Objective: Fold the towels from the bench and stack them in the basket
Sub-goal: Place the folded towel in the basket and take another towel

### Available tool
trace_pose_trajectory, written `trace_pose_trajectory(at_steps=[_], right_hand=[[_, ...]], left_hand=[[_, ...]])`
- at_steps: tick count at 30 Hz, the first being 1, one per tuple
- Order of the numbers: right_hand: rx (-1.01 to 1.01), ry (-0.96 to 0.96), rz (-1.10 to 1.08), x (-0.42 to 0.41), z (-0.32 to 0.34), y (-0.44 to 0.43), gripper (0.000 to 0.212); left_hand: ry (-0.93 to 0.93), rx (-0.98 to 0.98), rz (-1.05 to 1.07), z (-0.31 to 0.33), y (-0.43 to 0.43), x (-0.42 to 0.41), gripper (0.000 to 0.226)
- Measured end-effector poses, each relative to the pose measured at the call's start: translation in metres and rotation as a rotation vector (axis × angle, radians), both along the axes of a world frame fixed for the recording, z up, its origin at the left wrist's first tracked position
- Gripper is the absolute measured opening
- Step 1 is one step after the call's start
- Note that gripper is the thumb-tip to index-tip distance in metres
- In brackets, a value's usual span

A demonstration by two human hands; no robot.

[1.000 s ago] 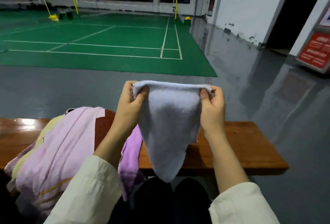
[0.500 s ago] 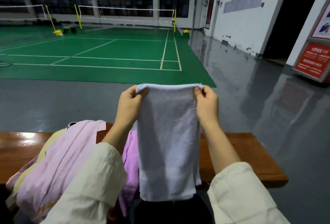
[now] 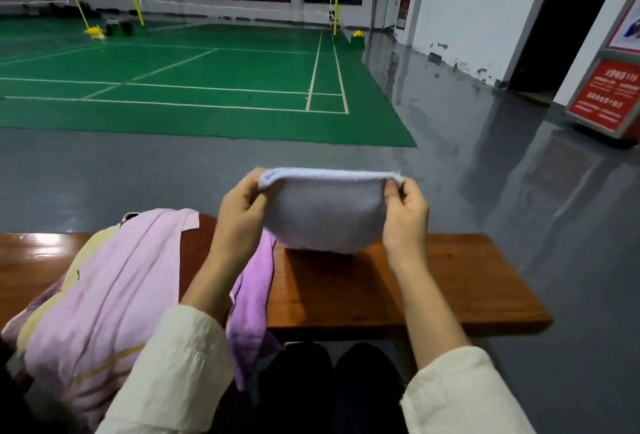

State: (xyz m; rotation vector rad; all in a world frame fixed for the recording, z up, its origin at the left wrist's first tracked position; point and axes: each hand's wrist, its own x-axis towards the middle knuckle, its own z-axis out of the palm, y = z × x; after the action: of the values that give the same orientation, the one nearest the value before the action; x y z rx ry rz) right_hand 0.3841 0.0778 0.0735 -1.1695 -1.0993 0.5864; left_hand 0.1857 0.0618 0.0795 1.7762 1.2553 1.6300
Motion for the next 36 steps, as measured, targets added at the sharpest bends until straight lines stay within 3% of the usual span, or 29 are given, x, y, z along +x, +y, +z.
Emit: trace_pose_trajectory(at_steps=[5, 10, 14, 25, 30, 36], right_hand=[[-0.113, -0.022, 0.025, -0.001, -0.078, -0.016, 0.028], [-0.268, -0.085, 0.0, -0.003, -0.126, -0.032, 0.013], [-0.394, -0.046, 0.001, -0.003, -0.156, -0.035, 0.016], [-0.424, -0.132, -0.032, -0.007, -0.175, 0.023, 0.014], [-0.445, -0.19, -0.073, -0.008, -0.185, 0.054, 0.018], [-0.499, -0.249, -0.058, -0.009, -0.2, 0.069, 0.021]], left_hand=[[0.116, -0.176, 0.106, -0.088, -0.022, -0.008, 0.02], [0.128, -0.282, 0.259, -0.131, -0.031, 0.0, 0.009], [0.143, -0.403, 0.271, -0.166, -0.026, -0.002, 0.03], [0.182, -0.507, 0.25, -0.164, 0.031, 0.001, 0.024], [0.284, -0.468, 0.288, -0.164, 0.065, 0.003, 0.02], [0.411, -0.564, 0.316, -0.192, 0.083, 0.003, 0.026]])
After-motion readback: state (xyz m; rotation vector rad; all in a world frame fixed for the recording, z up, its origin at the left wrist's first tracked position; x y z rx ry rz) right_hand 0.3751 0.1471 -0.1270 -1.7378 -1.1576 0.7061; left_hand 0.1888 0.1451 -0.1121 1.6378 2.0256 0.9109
